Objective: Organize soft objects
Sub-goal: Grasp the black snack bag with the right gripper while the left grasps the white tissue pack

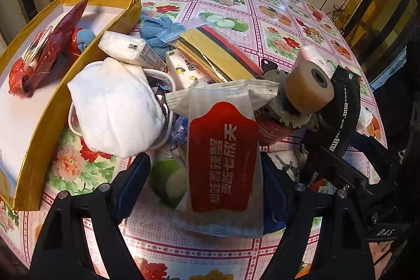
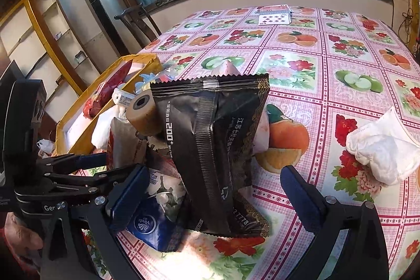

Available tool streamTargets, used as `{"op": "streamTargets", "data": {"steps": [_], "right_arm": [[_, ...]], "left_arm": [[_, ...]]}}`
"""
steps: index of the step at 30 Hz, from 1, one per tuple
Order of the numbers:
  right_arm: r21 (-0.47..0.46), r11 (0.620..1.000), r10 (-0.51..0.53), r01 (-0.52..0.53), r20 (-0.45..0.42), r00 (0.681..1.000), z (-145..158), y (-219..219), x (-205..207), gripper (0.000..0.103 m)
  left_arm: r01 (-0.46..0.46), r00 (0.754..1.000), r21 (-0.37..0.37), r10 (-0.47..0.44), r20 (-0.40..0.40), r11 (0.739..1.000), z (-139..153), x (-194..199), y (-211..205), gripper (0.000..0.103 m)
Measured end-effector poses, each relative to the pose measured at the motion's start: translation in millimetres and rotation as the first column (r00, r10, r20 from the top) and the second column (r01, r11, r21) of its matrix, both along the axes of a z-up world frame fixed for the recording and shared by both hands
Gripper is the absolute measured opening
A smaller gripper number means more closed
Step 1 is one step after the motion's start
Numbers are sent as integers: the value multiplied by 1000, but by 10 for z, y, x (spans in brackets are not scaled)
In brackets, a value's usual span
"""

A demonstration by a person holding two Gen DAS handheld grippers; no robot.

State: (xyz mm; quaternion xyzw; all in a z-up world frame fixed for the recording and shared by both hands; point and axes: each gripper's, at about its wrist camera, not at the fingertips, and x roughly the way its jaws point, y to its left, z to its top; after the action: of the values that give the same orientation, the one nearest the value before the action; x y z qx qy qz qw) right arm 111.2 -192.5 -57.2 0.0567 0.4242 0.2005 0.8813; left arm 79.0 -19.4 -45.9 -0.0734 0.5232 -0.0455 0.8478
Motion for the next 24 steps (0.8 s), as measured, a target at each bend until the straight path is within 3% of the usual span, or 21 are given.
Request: {"op": "streamTargets", "data": {"steps": [3, 5, 6, 24], "right_arm": [[27, 1000, 6, -6, -16, 1000, -49, -10, 29, 88], [35, 999, 10, -10, -25, 1000, -71, 1, 39, 62], [38, 999, 11, -9, -35, 999, -87, 7, 47, 60], [64, 997, -31, 33, -42, 999, -123, -27, 6, 56]], "left_arm": [[8, 1000, 26, -9, 8, 1000, -8, -5, -10, 82], [16, 1000, 42, -17, 21, 999, -11, -16, -14, 82], [16, 1000, 41, -17, 25, 999, -14, -21, -10, 82], [26, 999, 53, -28, 32, 998, -35, -43, -15, 82]]}}
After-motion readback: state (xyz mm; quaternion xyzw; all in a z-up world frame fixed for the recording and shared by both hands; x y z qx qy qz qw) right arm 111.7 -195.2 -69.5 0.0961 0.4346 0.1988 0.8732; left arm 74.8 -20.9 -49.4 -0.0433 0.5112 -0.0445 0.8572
